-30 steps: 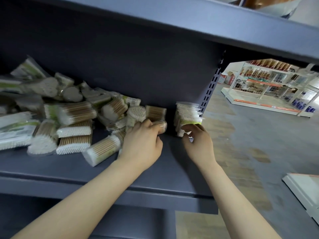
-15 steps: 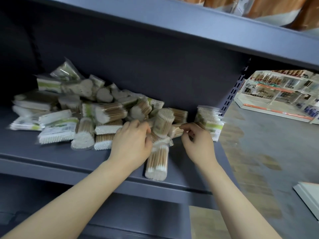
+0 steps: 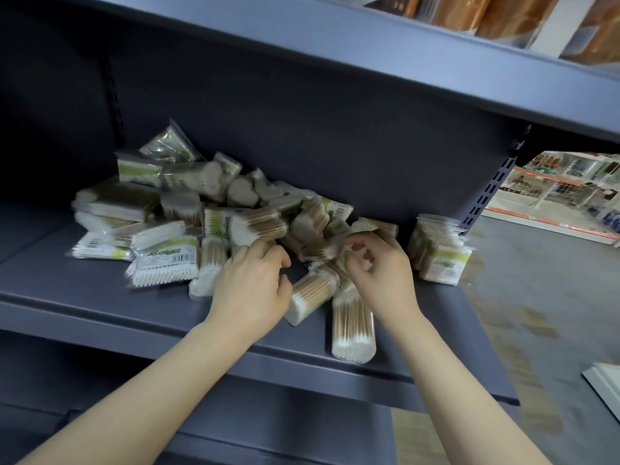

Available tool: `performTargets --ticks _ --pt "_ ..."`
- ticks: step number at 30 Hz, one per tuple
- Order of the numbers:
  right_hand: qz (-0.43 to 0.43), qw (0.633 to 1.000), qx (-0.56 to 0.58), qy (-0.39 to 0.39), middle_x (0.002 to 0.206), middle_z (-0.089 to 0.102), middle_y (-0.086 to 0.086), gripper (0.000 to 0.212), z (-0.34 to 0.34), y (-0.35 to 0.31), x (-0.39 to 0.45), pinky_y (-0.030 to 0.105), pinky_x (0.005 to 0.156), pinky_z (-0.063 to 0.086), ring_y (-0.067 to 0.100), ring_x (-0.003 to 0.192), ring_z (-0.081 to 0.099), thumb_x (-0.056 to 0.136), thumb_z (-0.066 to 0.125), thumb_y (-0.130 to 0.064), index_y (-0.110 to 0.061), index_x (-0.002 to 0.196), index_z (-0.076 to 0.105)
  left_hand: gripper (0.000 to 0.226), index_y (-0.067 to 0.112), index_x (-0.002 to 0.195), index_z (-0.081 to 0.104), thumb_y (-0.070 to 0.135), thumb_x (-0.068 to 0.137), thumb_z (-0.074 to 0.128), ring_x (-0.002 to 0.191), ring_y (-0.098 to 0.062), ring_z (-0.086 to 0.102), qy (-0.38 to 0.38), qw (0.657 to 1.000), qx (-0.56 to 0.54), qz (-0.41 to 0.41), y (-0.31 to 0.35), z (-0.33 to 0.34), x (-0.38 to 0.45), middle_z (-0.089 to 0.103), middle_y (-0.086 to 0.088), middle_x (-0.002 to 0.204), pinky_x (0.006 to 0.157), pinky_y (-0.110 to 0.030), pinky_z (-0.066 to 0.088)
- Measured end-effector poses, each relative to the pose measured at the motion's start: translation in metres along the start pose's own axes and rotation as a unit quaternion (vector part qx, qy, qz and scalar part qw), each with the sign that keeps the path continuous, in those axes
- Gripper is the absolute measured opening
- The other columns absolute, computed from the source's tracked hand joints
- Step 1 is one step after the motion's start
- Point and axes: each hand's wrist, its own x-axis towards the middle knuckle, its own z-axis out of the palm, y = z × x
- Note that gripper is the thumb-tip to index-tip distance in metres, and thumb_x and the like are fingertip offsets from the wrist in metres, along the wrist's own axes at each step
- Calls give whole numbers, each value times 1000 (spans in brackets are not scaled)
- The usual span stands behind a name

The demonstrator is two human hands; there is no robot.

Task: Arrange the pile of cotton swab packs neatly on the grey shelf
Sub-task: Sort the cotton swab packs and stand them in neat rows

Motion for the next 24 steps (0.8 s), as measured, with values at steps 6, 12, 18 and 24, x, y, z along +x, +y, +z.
performTargets --ticks 6,12,18,24 --pt "1 997 -44 59 96 62 6 28 -5 4 14 26 77 35 23 97 48 70 50 -16 -13 93 66 26 18 112 59 27 89 52 107 -21 48 -28 999 -21 6 -3 1 13 55 -1 114 84 -30 39" --pt "40 993 -96 54 91 64 9 33 2 22 25 36 83 38 37 96 53 67 52 -20 -7 94 66 26 21 114 57 29 90 48 105 -19 48 -48 998 -9 27 0 13 27 56 1 113 82 -31 43" --pt "93 993 -69 6 114 60 9 43 7 35 27 24 87 34 28 113 50 73 68 -14 -10 115 60 32 21 121 54 31 94 43 103 -22 56 -76 995 36 48 9 28 47 61 0 114 79 -31 44" --pt "96 995 -35 -18 112 61 8 42 4 43 30 18 73 32 27 104 56 73 70 -13 -10 114 60 31 19 116 56 36 90 50 102 -23 57 -123 992 -13 16 17 42 67 62 -2 112 76 -30 46"
